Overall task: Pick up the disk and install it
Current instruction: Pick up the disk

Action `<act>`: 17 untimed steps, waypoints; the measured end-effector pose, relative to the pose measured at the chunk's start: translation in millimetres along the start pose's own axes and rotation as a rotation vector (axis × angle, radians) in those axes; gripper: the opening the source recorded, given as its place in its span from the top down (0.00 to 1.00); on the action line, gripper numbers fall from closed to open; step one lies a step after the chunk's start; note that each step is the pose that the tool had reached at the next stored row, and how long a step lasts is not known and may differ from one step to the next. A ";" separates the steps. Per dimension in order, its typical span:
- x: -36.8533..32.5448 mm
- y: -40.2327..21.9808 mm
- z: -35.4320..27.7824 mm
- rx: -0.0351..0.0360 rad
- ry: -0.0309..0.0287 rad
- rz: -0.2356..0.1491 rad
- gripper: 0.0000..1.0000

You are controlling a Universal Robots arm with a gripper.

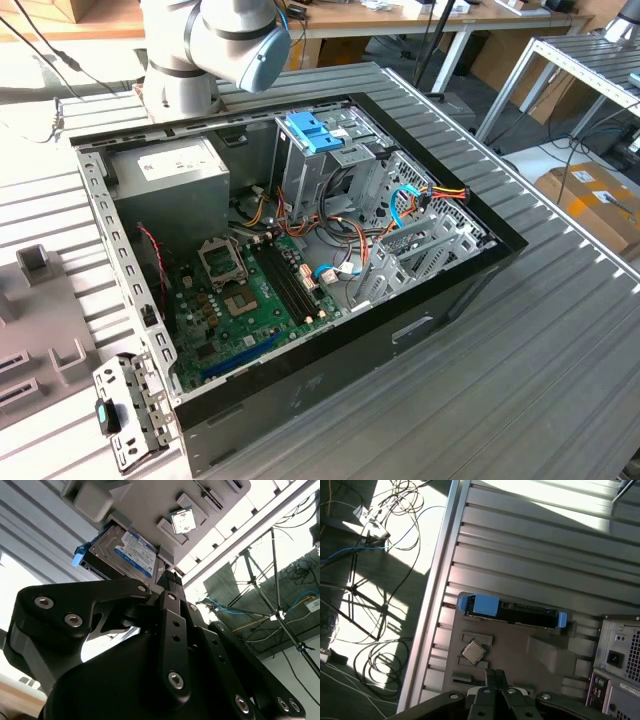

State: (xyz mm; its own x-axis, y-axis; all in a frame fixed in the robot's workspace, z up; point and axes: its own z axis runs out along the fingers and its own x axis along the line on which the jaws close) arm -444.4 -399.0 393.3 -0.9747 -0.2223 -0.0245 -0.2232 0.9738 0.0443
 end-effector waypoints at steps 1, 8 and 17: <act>0.0 0.0 0.0 -0.0003 0.0005 -0.012 0.89; 0.0 0.0 0.0 -0.0013 0.0023 -0.052 0.89; 0.0 0.0 0.0 -0.0025 0.0046 -0.104 0.89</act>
State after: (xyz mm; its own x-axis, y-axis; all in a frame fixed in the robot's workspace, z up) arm -444.4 -399.0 393.3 -0.9462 -0.3226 -0.0245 -0.3234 0.9452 0.0443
